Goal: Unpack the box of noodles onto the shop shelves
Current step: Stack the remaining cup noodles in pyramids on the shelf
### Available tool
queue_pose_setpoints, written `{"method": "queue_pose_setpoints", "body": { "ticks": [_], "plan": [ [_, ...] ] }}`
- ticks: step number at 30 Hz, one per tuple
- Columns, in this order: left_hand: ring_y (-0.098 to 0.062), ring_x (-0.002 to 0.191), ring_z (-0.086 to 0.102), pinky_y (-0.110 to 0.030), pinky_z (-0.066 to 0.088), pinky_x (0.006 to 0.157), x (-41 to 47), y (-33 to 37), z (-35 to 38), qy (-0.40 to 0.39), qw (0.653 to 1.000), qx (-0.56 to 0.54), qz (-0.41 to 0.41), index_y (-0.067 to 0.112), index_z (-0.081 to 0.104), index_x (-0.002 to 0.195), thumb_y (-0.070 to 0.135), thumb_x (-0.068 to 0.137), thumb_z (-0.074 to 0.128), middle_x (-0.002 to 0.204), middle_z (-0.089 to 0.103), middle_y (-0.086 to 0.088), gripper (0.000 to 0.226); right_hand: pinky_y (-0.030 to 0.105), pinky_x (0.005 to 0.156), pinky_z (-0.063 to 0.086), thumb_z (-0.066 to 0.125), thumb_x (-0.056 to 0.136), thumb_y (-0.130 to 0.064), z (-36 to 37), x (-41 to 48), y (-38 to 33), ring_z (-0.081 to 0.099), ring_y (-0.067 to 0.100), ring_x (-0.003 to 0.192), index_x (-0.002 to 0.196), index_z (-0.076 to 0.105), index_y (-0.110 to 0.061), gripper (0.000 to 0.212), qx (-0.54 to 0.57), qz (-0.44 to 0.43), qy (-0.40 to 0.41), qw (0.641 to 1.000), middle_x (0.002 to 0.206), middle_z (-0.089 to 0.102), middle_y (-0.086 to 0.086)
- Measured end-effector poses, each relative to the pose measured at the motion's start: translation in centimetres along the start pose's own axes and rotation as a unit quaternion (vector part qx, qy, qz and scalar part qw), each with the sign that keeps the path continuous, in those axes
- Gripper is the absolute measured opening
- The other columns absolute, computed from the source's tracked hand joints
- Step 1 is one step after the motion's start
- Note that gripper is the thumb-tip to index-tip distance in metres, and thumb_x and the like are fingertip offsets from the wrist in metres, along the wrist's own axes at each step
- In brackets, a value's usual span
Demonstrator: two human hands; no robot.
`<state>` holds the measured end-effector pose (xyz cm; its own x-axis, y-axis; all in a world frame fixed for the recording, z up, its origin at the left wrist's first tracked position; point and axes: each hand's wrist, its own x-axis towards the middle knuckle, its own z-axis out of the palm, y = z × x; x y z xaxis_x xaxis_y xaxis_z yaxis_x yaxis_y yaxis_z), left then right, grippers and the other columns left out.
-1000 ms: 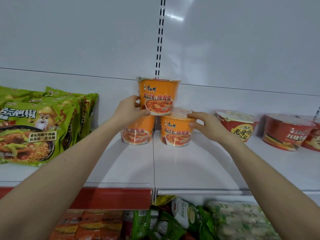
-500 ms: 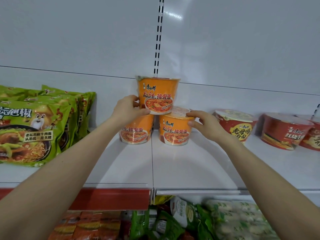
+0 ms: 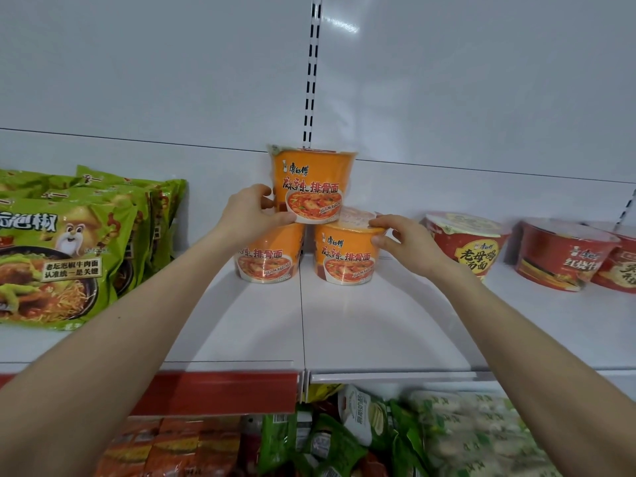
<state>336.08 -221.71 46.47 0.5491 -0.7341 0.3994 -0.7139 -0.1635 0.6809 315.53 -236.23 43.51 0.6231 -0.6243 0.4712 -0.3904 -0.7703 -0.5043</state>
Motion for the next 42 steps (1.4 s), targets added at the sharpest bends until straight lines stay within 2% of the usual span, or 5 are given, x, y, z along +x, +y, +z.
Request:
{"method": "queue_pose_setpoints", "body": {
  "ticks": [23,28,33,39,42],
  "plan": [
    [-0.036,0.111,0.054,-0.052,0.039,0.100,-0.7,-0.4,-0.2,-0.007,0.995,0.095,0.033,0.010,0.048,0.117,0.049,0.086,0.052,0.119,0.058,-0.017,0.050,0.021,0.104,0.019,0.046,0.095,-0.009,0.0,-0.8,-2.6,0.029,0.023,0.138,0.137,0.040,-0.004,0.043,-0.117,-0.001,-0.004,0.993,0.145,0.039,0.013],
    [-0.036,0.098,0.058,-0.044,0.043,0.087,-3.5,0.1,0.3,0.124,0.952,0.198,0.199,0.004,0.056,0.113,0.032,0.091,0.050,0.110,0.063,-0.017,0.036,0.025,0.102,0.030,0.047,0.095,-0.014,-0.1,-2.1,-2.8,0.044,0.022,0.128,0.128,0.052,-0.006,0.035,-0.110,-0.020,0.087,0.990,0.134,0.053,0.008],
    [-0.035,0.080,0.063,-0.041,0.049,0.072,-6.8,3.1,2.8,0.054,0.901,0.246,0.353,0.001,0.066,0.098,0.035,0.082,0.043,0.088,0.068,-0.015,0.043,0.032,0.090,0.039,0.050,0.093,-0.020,-2.1,-4.8,-1.9,0.055,0.022,0.113,0.117,0.061,-0.008,0.029,-0.163,-0.085,0.071,0.980,0.119,0.064,0.006],
    [-0.036,0.077,0.066,-0.042,0.054,0.071,-8.8,9.2,7.9,0.033,0.887,0.261,0.379,0.000,0.067,0.095,0.036,0.080,0.040,0.087,0.070,-0.017,0.047,0.033,0.071,0.043,0.055,0.090,-0.020,-7.5,-9.3,4.3,0.058,0.030,0.099,0.102,0.066,-0.006,0.022,-0.236,-0.085,0.034,0.967,0.101,0.067,0.010],
    [-0.038,0.072,0.065,-0.043,0.053,0.068,-9.5,12.2,10.8,0.046,0.894,0.258,0.364,-0.001,0.067,0.093,0.036,0.079,0.040,0.081,0.068,-0.019,0.048,0.039,0.082,0.047,0.053,0.092,-0.023,-11.8,-11.5,8.2,0.056,0.025,0.108,0.113,0.063,-0.011,0.027,-0.258,-0.056,0.029,0.964,0.115,0.065,0.007]
  ]
}}
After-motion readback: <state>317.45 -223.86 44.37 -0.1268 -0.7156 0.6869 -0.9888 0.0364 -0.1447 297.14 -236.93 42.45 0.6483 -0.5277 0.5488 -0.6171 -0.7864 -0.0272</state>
